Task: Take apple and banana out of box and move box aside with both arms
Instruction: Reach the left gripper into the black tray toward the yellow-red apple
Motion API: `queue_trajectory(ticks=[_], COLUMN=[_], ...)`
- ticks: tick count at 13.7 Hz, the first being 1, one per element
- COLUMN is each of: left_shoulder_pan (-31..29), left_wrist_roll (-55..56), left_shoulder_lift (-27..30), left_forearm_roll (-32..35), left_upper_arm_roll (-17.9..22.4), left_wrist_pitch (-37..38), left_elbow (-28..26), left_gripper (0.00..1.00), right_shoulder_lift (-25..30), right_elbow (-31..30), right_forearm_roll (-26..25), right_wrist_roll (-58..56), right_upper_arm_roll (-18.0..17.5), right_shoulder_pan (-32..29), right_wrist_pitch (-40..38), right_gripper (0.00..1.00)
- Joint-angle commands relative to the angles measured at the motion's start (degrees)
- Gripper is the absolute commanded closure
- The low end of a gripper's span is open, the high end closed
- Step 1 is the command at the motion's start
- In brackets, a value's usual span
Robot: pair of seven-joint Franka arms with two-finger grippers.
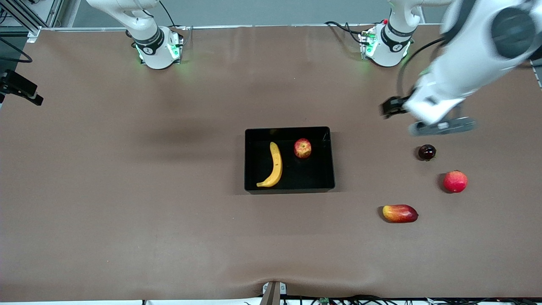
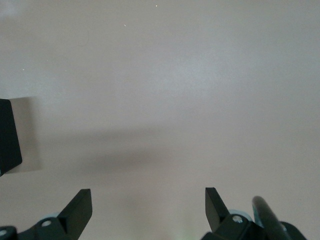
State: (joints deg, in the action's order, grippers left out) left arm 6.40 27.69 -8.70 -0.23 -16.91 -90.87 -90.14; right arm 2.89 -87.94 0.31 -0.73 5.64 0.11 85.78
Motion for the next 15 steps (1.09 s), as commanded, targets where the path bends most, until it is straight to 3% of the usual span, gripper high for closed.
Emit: queue_trajectory(ticks=[1,5,8,11,15], left_shoulder_pan=[6.0,14.3,17.7,18.9,19.1], left_wrist_roll=[9.0,23.2,26.2,26.0,26.1], left_shoulder_lift=[-7.5,-18.2,-24.6,-27.2,-29.2], left_forearm_roll=[0.3,4.3,6.3,7.8,12.4], left_upper_arm_roll=[-0.1,0.0,0.0,0.3,0.1], left_wrist_pitch=[-6.8,-20.8,-28.5,-29.4,-28.9], left_elbow=[2.2,2.2,3.1,3.7,-2.2], left_gripper=[0.0,0.0,0.0,0.0,0.0], right_shoulder_lift=[-1.3,-1.7,-1.9,-2.2,-2.4], right_elbow=[1.5,1.6,1.6,1.6,1.6], right_forearm_roll=[-0.7,-0.7,-0.7,-0.7,-0.8], right_wrist_roll=[0.0,0.0,-0.1,-0.1,-0.1], right_upper_arm_roll=[-0.5,-0.5,-0.5,-0.5,-0.5], right_shoulder_pan=[-0.7,-0.7,-0.7,-0.8,-0.8], right_wrist_pitch=[0.0,0.0,0.0,0.0,0.0], right_gripper=[0.0,0.0,0.0,0.0,0.0])
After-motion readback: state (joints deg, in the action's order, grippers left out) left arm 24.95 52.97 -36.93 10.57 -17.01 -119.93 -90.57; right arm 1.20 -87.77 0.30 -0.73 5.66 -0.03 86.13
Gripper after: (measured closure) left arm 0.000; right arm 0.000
